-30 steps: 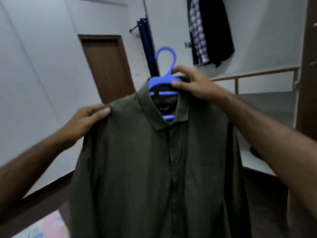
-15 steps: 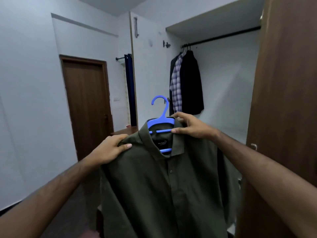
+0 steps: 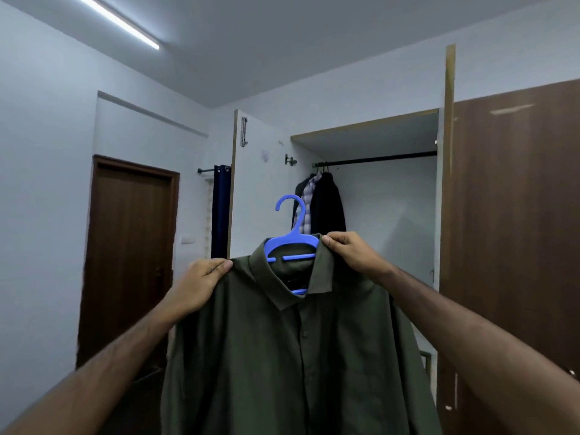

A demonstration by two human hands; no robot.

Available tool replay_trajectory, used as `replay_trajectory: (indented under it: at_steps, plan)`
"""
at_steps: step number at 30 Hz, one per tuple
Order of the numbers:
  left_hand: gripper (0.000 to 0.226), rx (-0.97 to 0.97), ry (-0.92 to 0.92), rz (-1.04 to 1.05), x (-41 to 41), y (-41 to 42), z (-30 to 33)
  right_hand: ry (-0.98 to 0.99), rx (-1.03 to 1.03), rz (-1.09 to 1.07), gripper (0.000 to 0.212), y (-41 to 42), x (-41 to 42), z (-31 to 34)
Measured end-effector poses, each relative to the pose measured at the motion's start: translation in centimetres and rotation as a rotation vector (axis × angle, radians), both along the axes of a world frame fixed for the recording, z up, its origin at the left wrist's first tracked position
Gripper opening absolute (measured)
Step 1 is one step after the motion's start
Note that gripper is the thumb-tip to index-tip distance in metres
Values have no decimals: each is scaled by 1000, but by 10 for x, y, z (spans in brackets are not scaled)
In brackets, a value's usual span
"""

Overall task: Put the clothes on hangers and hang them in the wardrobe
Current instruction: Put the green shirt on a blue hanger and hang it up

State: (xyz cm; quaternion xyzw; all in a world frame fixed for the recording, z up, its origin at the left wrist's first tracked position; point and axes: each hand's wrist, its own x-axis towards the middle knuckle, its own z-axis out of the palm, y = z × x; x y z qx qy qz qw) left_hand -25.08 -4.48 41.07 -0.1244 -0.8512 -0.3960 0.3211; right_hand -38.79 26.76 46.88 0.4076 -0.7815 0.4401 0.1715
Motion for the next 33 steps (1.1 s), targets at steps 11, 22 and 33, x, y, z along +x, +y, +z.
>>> replay_trajectory:
  at_steps: [11, 22, 33]
  plan:
    - [69, -209, 52, 82, -165, -39, 33, -58, -14, -91, 54, -7, -125, 13]
    - [26, -671, 254, 193, -339, -16, 61, 232, 157, -427, 29, 7, -287, 42]
    - [17, -484, 192, 247, -503, 20, 109, 156, -62, -478, 26, 32, -468, 97]
